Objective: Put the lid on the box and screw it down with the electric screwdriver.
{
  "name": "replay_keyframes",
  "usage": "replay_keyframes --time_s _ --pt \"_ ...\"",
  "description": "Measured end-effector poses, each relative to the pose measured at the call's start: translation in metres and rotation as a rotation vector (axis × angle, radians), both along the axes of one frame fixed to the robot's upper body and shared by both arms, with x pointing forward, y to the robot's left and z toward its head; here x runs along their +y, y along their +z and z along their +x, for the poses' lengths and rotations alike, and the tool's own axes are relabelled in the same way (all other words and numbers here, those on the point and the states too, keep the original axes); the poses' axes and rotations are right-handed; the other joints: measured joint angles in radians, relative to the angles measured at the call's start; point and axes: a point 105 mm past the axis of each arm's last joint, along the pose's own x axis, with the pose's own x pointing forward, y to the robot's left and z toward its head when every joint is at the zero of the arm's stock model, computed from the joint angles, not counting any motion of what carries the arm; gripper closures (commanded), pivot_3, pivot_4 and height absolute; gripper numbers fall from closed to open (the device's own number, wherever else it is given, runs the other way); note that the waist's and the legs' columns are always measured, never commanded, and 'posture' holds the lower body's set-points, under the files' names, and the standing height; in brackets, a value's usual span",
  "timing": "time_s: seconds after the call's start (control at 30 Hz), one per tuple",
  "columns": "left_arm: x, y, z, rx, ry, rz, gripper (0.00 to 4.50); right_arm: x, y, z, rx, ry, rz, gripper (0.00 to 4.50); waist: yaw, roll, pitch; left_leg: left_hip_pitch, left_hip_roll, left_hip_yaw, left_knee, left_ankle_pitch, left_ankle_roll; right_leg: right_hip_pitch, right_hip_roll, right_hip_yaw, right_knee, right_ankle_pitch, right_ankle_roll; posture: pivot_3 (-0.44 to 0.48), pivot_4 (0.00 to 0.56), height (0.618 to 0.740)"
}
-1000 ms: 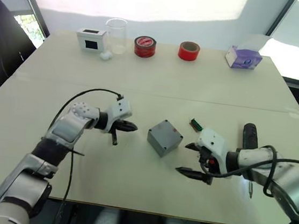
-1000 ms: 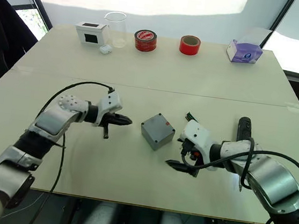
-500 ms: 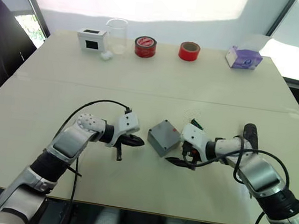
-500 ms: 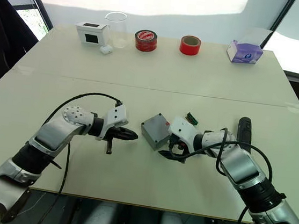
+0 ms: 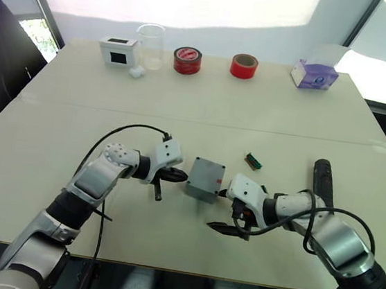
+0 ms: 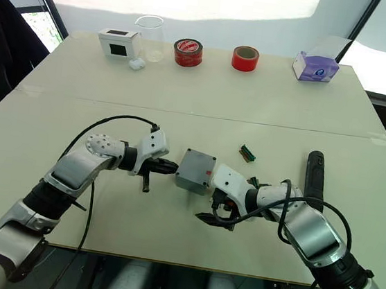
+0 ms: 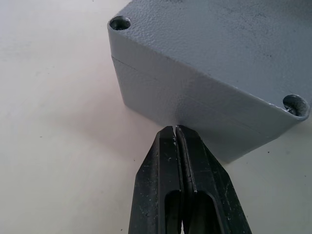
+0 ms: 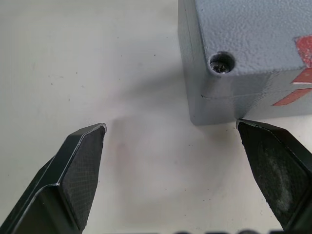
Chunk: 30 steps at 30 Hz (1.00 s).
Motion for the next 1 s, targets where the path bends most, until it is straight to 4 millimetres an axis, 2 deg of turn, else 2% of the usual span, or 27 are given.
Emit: replay_keyframes --time_s 0.73,0.83,0.9,1.0 --pt "-0.006 -0.003 -0.008 0.032 -0.038 -0.012 4.50 -0.008 0.005 0.013 -0.050 -0.034 -0.029 0.09 0.000 0.000 0.000 0.000 0.000 0.000 0.000 0.000 0.000 0.000 0.000 0.000 0.001 0.000 0.000 0.000 0.150 0.740" --pt "-0.002 0.001 -0.007 0.042 -0.035 -0.035 4.50 -0.013 0.020 0.014 -0.055 -0.047 0.015 0.09 0.001 0.000 0.000 0.000 0.000 0.000 0.000 0.000 0.000 0.000 0.000 0.000 0.001 0.000 0.000 0.000 0.150 0.740" --pt "0.008 0.013 0.000 0.039 0.000 -0.062 4.50 -0.022 0.039 0.016 -0.075 -0.069 0.065 0.09 0.001 0.000 0.000 0.000 0.000 0.000 0.000 0.000 0.000 0.000 0.000 0.000 0.001 0.000 0.000 0.000 0.150 0.740" --pt "0.029 0.042 0.012 0.008 0.060 -0.113 4.50 -0.049 0.077 0.034 -0.157 -0.176 0.142 0.09 -0.001 0.000 0.000 0.001 0.000 0.000 0.000 0.000 0.000 0.000 0.000 0.000 0.002 0.000 0.000 0.000 0.150 0.740"
